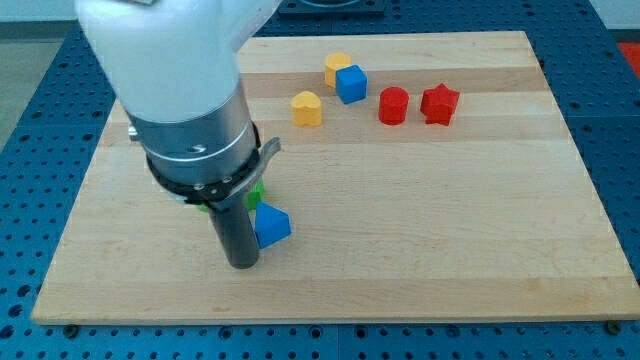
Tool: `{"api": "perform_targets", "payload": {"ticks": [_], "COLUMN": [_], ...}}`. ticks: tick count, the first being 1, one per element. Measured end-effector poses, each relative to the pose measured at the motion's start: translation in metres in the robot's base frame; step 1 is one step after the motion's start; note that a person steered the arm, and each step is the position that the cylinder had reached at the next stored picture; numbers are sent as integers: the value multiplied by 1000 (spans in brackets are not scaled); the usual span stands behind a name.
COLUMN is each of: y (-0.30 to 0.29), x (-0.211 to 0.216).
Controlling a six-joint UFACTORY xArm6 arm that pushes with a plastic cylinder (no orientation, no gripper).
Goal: Slide the blue triangle towards the yellow heart
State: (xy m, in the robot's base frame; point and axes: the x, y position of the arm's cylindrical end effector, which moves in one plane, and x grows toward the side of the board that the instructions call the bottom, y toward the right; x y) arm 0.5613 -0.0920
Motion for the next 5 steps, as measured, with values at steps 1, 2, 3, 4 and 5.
{"api": "perform_targets", "payload": {"ticks": [1, 2, 3, 4, 5], "y": [11, 18, 19, 30, 47], "x": [-18, -32, -37, -37, -37]}}
